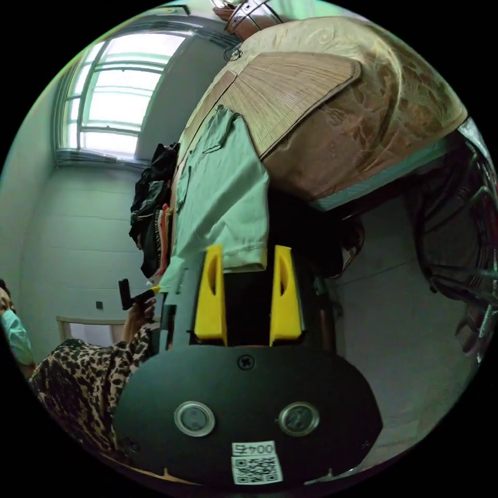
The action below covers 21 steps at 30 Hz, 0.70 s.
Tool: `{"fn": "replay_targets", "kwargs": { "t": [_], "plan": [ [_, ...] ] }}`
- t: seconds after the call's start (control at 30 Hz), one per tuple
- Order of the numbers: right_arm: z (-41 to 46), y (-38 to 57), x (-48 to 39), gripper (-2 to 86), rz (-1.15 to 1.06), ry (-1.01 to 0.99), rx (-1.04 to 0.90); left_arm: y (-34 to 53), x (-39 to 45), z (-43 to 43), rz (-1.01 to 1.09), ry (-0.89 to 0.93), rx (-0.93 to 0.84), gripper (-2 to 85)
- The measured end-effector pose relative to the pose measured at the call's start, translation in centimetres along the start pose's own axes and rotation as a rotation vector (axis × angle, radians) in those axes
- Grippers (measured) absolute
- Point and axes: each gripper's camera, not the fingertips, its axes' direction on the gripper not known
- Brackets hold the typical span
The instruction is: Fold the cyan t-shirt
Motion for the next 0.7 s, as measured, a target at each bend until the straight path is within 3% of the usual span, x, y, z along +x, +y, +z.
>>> {"fn": "replay_targets", "kwargs": {
  "t": [0.1,0.23,0.43,0.63,0.7],
  "plan": [
    [-0.2,-0.1,-1.0,7.1,-0.044,0.060,0.016,-0.5,0.3,-0.6,0.012,-0.047,-0.003,13.2],
    [0.2,-1.0,-0.5,11.9,-0.032,-0.103,0.002,-1.6,-0.2,-0.1,0.013,-0.022,-0.023,12.6],
    [-1.0,-1.3,-2.4,1.7,-0.086,-0.013,0.062,-2.5,-0.9,-1.7,0.063,-0.076,0.030,3.0],
    [-5.2,-2.4,-4.7,0.6,-0.132,-0.171,0.211,-0.7,-4.1,-8.1,-0.008,-0.013,0.239,1.4],
    [-5.8,-3.7,-5.5,0.4,-0.144,-0.234,0.235,-0.3,-7.3,-11.1,-0.093,0.141,0.372,1.2]
  ]
}}
